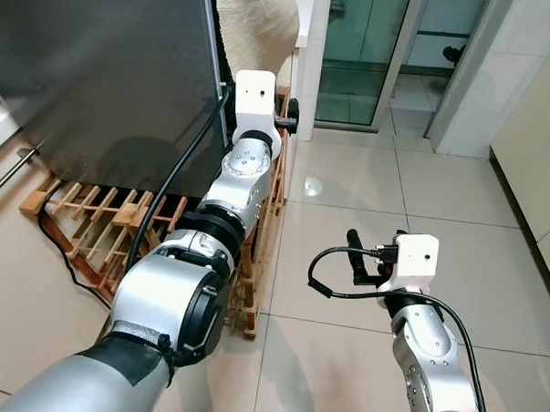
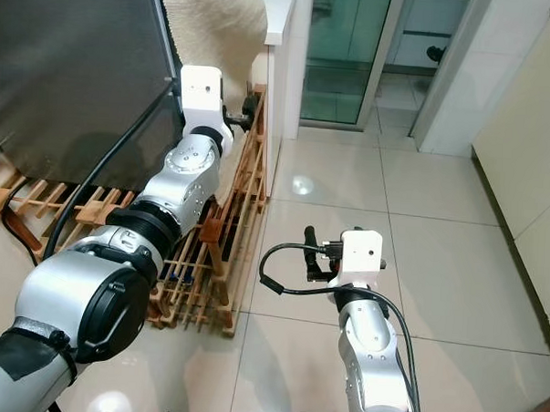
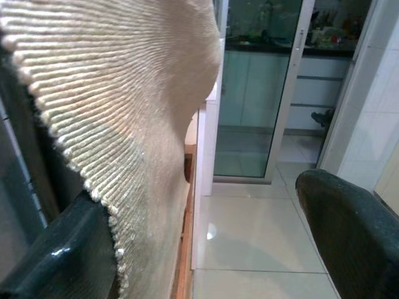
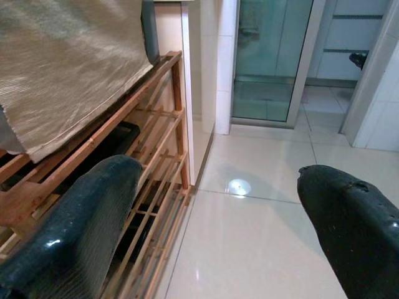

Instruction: Restocking fridge

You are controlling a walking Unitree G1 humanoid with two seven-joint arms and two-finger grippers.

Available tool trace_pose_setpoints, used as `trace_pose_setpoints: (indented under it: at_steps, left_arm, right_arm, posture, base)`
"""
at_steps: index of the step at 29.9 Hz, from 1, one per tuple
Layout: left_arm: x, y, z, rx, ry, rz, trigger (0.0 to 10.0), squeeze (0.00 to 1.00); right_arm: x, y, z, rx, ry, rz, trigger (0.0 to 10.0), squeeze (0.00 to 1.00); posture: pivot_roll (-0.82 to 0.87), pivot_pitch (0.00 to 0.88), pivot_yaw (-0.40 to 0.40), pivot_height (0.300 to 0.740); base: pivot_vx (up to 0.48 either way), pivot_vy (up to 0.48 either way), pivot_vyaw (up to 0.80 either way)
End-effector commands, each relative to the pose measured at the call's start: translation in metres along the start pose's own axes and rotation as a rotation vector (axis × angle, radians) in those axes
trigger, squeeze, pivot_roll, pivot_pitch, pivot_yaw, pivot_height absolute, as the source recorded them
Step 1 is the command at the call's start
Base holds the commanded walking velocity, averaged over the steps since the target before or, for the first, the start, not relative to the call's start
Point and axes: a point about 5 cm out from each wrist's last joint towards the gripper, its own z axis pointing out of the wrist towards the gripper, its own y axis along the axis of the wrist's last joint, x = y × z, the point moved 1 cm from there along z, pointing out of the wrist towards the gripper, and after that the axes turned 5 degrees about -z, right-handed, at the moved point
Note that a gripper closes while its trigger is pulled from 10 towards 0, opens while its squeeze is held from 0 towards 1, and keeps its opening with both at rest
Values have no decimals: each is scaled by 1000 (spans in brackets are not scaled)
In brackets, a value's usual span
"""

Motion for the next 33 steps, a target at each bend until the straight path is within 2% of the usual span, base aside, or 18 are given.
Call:
trace_pose_setpoints:
  at_steps: [1,8,10,12,13,14,15,16,18,19,24,26,28,29,30,31,33]
  left_arm:
    - [1,0,0,-10,-3,33,10000,0]
    - [45,-34,-12,70,93,91,10000,0]
    - [67,-39,-19,46,109,87,10000,0]
    - [88,-34,-33,-39,112,41,10000,0]
    - [88,-34,-33,-39,112,41,10000,0]
    - [94,-30,-39,-82,107,25,10000,0]
    - [108,-13,-68,-214,101,34,10000,0]
    - [108,-13,-68,-214,101,34,10000,0]
    - [109,-7,-95,-259,117,27,10000,0]
    - [106,-8,-98,-256,111,29,10000,0]
    - [93,-8,-95,-258,106,17,10000,0]
    - [87,-4,-97,-264,66,34,10000,0]
    - [88,-1,-114,-252,-1,99,10000,0]
    - [93,-3,-128,-236,-35,135,10000,0]
    - [93,-3,-128,-236,-35,135,10000,0]
    - [100,-7,-143,-204,-57,149,10000,0]
    - [112,-24,-173,-92,-78,189,10000,0]
  right_arm:
    - [0,0,-2,7,-10,-1,10000,0]
    - [0,5,7,-4,-6,-10,10000,0]
    - [-2,11,12,-26,-4,-15,10000,0]
    - [-5,15,15,-44,-3,-21,10000,0]
    - [-5,15,15,-44,-3,-21,10000,0]
    - [-6,16,16,-49,-3,-23,10000,0]
    - [-9,19,20,-62,-4,-26,10000,0]
    - [-9,19,20,-62,-4,-26,10000,0]
    - [-8,23,25,-83,8,-21,10000,0]
    - [-6,24,26,-90,14,-18,10000,0]
    - [1,28,34,-106,39,-18,10000,0]
    - [3,36,35,-125,36,-20,10000,0]
    - [1,54,28,-184,15,-7,10000,0]
    - [-1,61,19,-211,8,-20,10000,0]
    - [-1,61,19,-211,8,-20,10000,0]
    - [-2,62,8,-219,9,-35,10000,0]
    - [-11,49,-19,-178,6,-43,10000,0]
  posture:
    - [-197,16,75,740]
    - [-162,0,60,740]
    - [-151,0,56,740]
    - [-125,0,49,740]
    - [-125,0,49,740]
    - [-125,0,49,740]
    - [-85,0,32,740]
    - [-85,0,32,740]
    - [-45,0,10,740]
    - [-41,0,7,740]
    - [-32,0,5,740]
    - [-27,0,11,740]
    - [-27,0,10,740]
    - [-34,0,13,740]
    - [-34,0,13,740]
    - [-32,0,10,740]
    - [-11,0,2,740]
  base:
    - [0,0,0]
    - [0,0,0]
    - [0,0,0]
    - [0,0,0]
    - [0,0,0]
    - [0,0,0]
    - [0,0,0]
    - [0,0,0]
    - [0,0,0]
    - [0,0,0]
    - [0,0,0]
    - [0,0,0]
    - [0,0,0]
    - [0,0,0]
    - [0,0,0]
    - [0,0,0]
    - [0,0,0]
